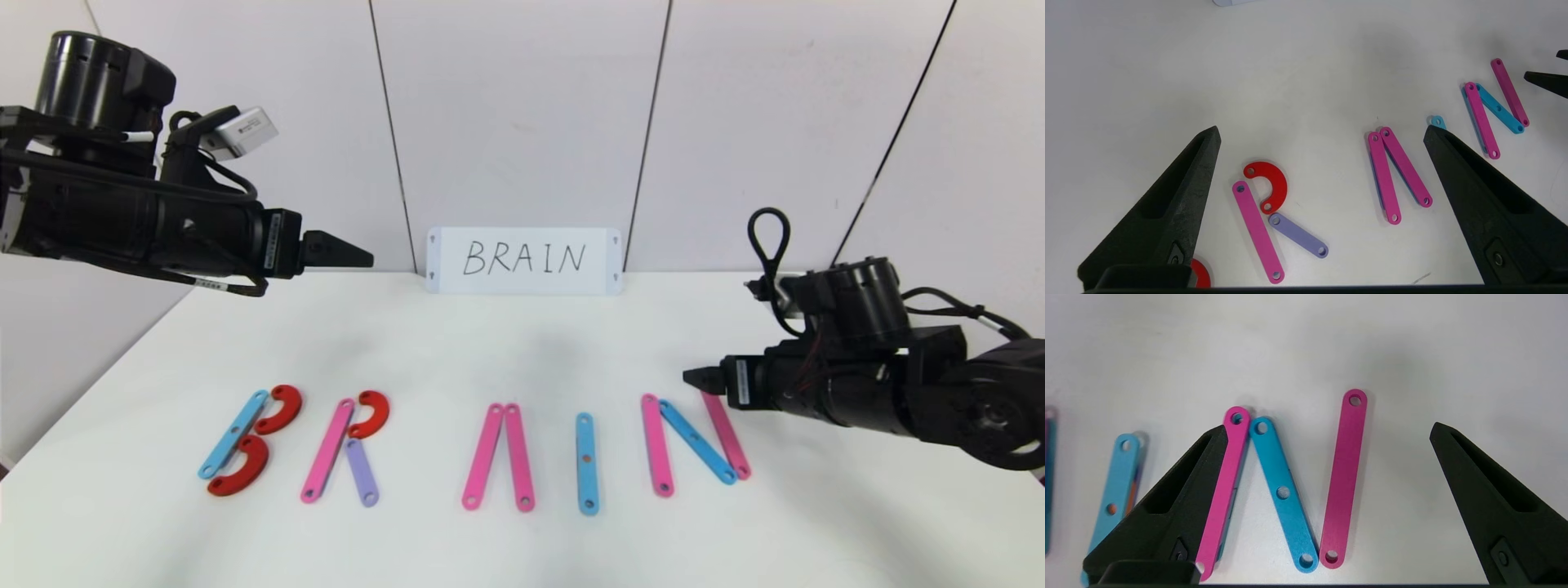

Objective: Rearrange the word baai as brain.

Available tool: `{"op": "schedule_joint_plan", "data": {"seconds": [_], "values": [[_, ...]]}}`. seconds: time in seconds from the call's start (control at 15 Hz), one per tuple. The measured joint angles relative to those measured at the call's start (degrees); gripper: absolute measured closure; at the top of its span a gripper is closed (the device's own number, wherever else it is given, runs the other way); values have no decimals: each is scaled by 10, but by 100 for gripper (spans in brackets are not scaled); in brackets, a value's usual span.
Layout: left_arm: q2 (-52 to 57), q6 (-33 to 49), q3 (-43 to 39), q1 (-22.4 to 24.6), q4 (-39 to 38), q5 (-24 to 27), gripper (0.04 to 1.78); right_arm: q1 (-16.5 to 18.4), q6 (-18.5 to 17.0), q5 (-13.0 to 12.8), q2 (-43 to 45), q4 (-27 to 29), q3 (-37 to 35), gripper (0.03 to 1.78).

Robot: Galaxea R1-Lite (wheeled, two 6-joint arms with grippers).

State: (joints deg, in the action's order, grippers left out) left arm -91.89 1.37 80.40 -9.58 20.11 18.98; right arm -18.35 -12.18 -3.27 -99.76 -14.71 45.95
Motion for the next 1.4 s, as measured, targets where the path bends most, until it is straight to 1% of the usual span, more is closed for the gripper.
{"op": "schedule_joint_plan", "data": {"seconds": [0.07, 0.13, 0.2, 0.33, 0.53, 0.73, 0.93, 1.07, 1.13, 1.27, 1.4], "values": [[1, 0, 0, 0, 0, 0, 8, 7, 23, 23, 20, 6, 0, 8], [1, -1, 0, 0, 0, -2, 8, 13, 45, 39, 45, 21, 0, 8], [3, -3, -1, 0, 2, -5, 8, 16, 57, 46, 69, 37, 0, 8], [12, -4, -8, 1, -2, -7, 8, 19, 64, 50, 124, 79, 1, 8], [45, -4, -44, 1, -2, -8, 8, 17, 66, 52, 224, 146, -5, 8], [107, -5, -103, 1, -4, -9, 8, 10, 66, 52, 335, 214, -19, 8], [204, -6, -180, 2, -4, -15, 8, 8, 65, 47, 441, 266, -36, 8], [287, -8, -238, 3, -4, -20, 8, 8, 65, 45, 506, 301, -45, 8], [330, -10, -265, 2, -4, -27, 8, 11, 65, 45, 541, 320, -50, 8], [421, -13, -320, 3, -4, -57, 8, 18, 65, 40, 605, 346, -63, 8], [505, -15, -365, 3, -1, -101, 8, 40, 66, 20, 669, 354, -79, 8]]}}
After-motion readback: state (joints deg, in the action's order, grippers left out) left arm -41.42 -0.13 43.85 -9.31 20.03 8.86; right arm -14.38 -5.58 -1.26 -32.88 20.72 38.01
